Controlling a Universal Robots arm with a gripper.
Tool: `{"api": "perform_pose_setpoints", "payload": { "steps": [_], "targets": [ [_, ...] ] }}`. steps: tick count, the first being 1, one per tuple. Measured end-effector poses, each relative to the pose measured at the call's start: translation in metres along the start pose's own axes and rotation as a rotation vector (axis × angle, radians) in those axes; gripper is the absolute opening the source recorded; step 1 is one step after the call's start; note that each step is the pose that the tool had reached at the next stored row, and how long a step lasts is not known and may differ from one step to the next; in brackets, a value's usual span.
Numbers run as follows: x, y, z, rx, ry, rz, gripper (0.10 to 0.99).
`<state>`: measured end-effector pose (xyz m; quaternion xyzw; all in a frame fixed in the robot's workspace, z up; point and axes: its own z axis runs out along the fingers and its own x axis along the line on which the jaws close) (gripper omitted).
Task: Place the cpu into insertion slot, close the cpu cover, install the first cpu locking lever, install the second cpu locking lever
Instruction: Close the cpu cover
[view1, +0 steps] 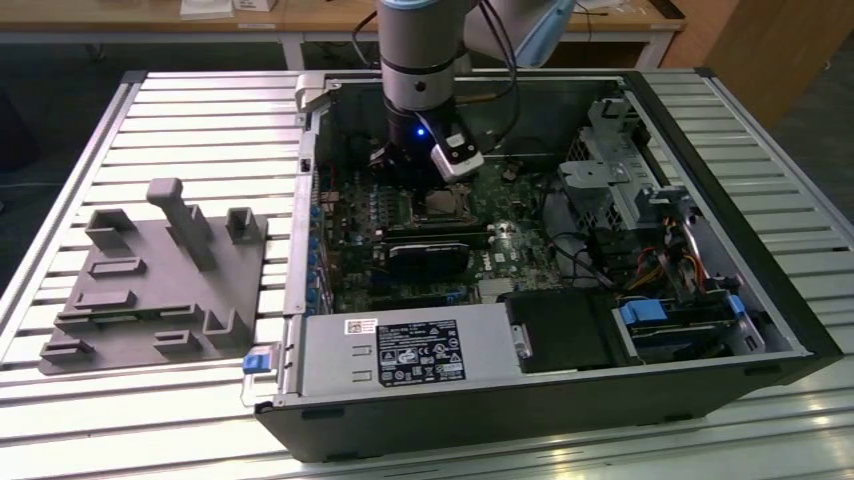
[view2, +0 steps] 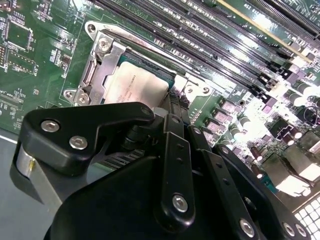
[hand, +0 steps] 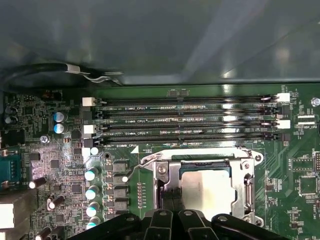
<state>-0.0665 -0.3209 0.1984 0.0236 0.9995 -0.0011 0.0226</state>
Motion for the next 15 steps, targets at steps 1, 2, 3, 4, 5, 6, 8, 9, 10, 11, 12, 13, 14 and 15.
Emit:
{"api": "perform_pose_setpoints", "payload": {
  "steps": [1,2,3,4,5,6,8,9,10,11,12,13,14,15],
  "targets": [
    [0.0000,0.0000,0.0000,0.000,-0.0001,0.000,0.106],
    [0.0000,0.0001,0.0001,0.000,-0.0002,0.000,0.106],
    [0.0000,0.0001,0.0002,0.000,-0.0002,0.000,0.106],
    [0.0000,0.0001,0.0002,-0.001,-0.0004,0.000,0.106],
    [-0.0001,0.0001,0.0000,-0.001,-0.0005,0.000,0.106],
    [-0.0001,0.0002,-0.0004,-0.001,-0.0008,0.000,0.106],
    [-0.0002,0.0002,-0.0021,-0.001,-0.0005,0.000,0.106],
    [-0.0002,0.0001,-0.0030,-0.001,-0.0004,0.000,0.106],
    [-0.0003,0.0001,-0.0040,-0.001,-0.0004,0.000,0.106],
    [-0.0003,0.0001,-0.0051,-0.001,-0.0004,0.000,0.106],
    [-0.0003,0.0001,-0.0062,-0.001,-0.0004,0.000,0.106],
    [-0.0004,0.0001,-0.0076,-0.001,-0.0004,0.000,0.106],
    [-0.0005,0.0001,-0.0090,-0.001,-0.0004,0.000,0.106],
    [-0.0005,0.0001,-0.0105,0.000,-0.0003,0.000,0.106]
  ]
}}
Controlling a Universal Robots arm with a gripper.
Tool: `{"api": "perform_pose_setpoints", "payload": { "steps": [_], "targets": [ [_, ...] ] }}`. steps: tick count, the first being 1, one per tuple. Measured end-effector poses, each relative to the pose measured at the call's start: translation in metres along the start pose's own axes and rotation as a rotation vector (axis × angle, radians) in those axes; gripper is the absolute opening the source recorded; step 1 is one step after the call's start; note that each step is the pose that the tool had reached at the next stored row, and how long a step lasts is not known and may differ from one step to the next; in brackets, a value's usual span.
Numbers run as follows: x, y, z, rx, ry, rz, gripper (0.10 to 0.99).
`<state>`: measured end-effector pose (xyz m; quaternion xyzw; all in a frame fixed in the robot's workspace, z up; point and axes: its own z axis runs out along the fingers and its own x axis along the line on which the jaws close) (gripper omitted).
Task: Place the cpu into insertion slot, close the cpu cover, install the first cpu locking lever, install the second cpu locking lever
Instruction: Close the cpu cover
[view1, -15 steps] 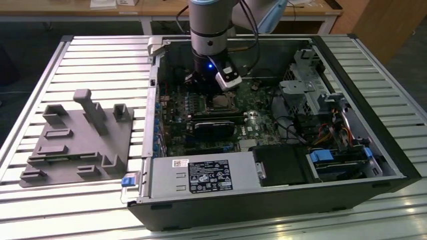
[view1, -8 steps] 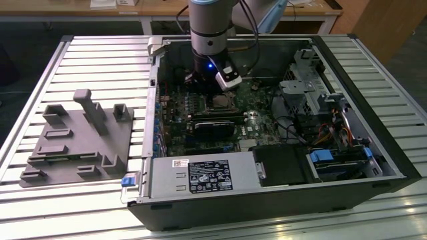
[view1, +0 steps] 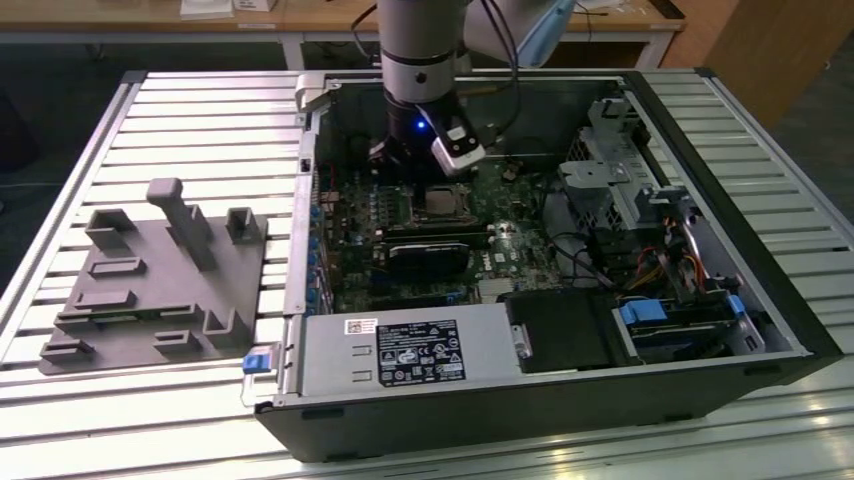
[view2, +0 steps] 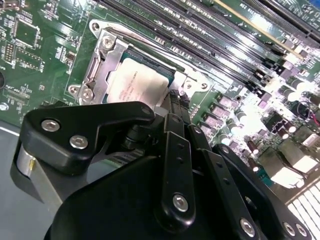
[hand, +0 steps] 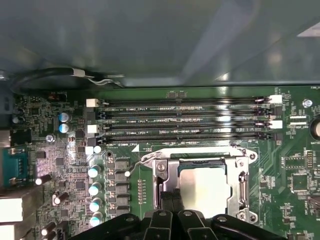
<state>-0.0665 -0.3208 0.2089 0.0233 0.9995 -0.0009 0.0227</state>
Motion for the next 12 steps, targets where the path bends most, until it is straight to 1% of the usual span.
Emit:
{"api": "perform_pose_setpoints", "payload": {
  "steps": [4,6,8,12],
  "targets": [
    [-0.0002,0.0000,-0.0056,0.000,0.0000,0.000,0.106],
    [-0.0011,0.0001,-0.0066,0.000,-0.0001,0.000,0.106],
    [-0.0062,0.0003,-0.0064,-0.001,0.0003,0.000,0.106],
    [-0.0193,0.0009,-0.0058,-0.001,0.0010,0.000,0.106]
  ]
}}
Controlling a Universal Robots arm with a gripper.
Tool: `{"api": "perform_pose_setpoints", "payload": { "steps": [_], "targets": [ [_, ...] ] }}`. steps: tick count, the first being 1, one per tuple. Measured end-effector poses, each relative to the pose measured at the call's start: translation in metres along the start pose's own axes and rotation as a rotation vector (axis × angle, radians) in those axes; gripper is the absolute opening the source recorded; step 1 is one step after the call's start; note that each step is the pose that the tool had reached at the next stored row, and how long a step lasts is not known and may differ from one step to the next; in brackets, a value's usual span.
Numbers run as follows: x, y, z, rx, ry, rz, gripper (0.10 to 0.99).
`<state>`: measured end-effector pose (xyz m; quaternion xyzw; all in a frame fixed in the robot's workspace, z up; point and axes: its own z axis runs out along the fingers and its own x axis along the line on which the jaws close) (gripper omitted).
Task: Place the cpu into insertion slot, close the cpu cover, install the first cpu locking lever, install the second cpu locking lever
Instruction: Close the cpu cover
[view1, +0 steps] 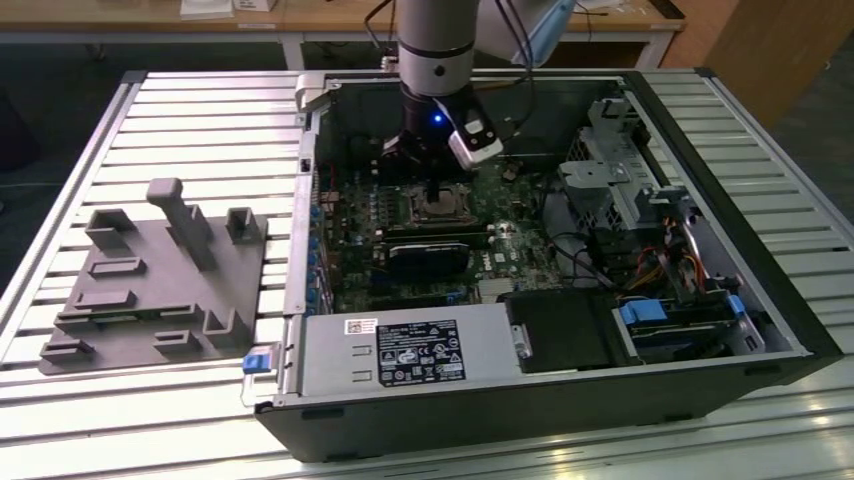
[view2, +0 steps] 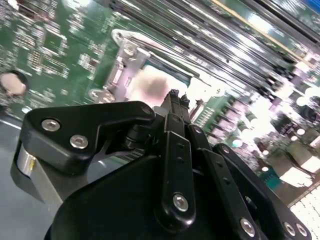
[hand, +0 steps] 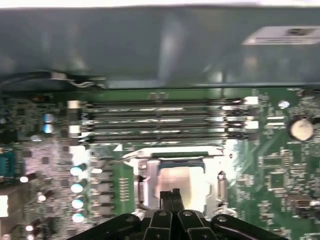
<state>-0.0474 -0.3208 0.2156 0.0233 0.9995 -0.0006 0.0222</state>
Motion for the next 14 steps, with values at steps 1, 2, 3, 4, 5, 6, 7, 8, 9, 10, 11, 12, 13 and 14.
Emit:
{"api": "perform_pose_setpoints", "payload": {
  "steps": [1,2,3,4,5,6,7,8,9,10,11,12,13,14],
  "targets": [
    [-0.0035,0.0002,0.0002,0.000,0.0002,0.000,0.106],
    [-0.0064,0.0003,0.0003,0.000,0.0003,0.000,0.106],
    [-0.0087,0.0004,0.0004,0.000,0.0004,0.000,0.106],
    [-0.0103,0.0004,0.0004,0.000,0.0005,0.000,0.106],
    [-0.0107,0.0004,0.0004,0.000,0.0004,0.000,0.106],
    [-0.0107,0.0004,0.0001,0.000,0.0006,0.000,0.106],
    [-0.0108,0.0005,-0.0005,0.000,0.0005,0.000,0.106],
    [-0.0108,0.0005,-0.0015,0.000,0.0005,0.000,0.106],
    [-0.0109,0.0005,-0.0028,0.000,0.0004,0.000,0.106],
    [-0.0110,0.0005,-0.0041,0.000,0.0004,0.000,0.106],
    [-0.0110,0.0005,-0.0056,0.000,0.0004,0.000,0.106],
    [-0.0111,0.0005,-0.0071,0.000,0.0004,0.000,0.106],
    [-0.0112,0.0005,-0.0090,0.000,0.0004,0.000,0.106],
    [-0.0113,0.0005,-0.0108,0.000,0.0004,0.000,0.106]
  ]
}}
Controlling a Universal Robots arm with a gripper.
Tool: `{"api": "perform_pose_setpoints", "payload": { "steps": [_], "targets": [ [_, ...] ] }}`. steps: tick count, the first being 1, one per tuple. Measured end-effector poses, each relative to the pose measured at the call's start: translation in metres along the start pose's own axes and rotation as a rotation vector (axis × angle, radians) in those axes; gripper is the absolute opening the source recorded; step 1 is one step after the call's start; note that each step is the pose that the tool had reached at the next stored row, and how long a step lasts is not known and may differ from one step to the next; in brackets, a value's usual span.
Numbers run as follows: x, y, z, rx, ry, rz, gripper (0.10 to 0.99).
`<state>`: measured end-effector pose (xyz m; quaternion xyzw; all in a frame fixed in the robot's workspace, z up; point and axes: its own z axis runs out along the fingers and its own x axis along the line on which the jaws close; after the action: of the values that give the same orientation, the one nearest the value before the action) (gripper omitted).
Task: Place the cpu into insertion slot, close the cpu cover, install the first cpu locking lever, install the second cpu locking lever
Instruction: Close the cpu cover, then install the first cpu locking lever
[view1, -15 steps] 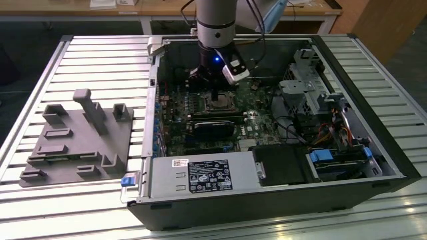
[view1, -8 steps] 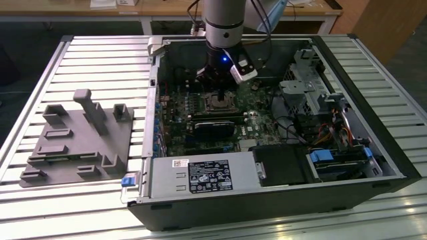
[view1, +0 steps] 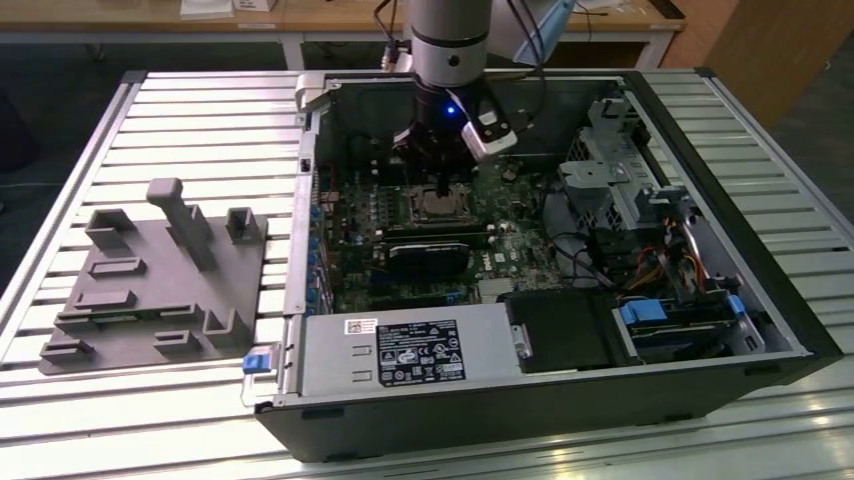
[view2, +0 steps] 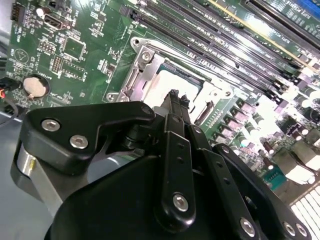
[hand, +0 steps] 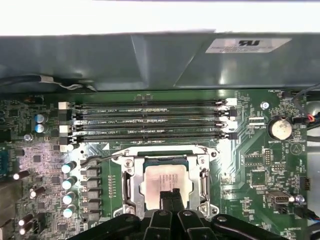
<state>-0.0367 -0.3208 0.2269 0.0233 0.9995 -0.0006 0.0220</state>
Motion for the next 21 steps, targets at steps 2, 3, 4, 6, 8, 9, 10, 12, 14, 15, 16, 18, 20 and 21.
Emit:
{"api": "perform_pose_setpoints", "payload": {
  "steps": [2,3,4,6,8,9,10,12,14,15,16,18,20,21],
  "targets": [
    [-0.0002,0.0000,-0.0037,0.000,0.0000,0.000,0.106],
    [-0.0002,0.0000,-0.0056,0.000,0.0000,0.000,0.106],
    [-0.0003,0.0000,-0.0075,0.000,0.0000,0.000,0.106],
    [-0.0005,0.0000,-0.0110,0.000,0.0000,0.000,0.106],
    [-0.0006,0.0000,-0.0137,0.000,0.0000,0.000,0.106],
    [-0.0006,0.0000,-0.0148,0.000,0.0000,0.000,0.106],
    [-0.0007,0.0000,-0.0155,0.000,0.0001,0.000,0.106],
    [-0.0007,0.0000,-0.0157,0.000,-0.0001,0.000,0.106],
    [-0.0007,0.0000,-0.0161,0.000,0.0000,0.000,0.106],
    [-0.0007,0.0000,-0.0164,0.000,0.0000,0.000,0.106],
    [-0.0007,0.0000,-0.0164,0.000,0.0000,0.000,0.106],
    [-0.0007,0.0000,-0.0165,0.000,0.0000,0.000,0.106],
    [-0.0007,0.0000,-0.0165,0.000,0.0000,0.000,0.106],
    [-0.0007,0.0000,-0.0166,0.000,0.0000,0.000,0.106]
  ]
}}
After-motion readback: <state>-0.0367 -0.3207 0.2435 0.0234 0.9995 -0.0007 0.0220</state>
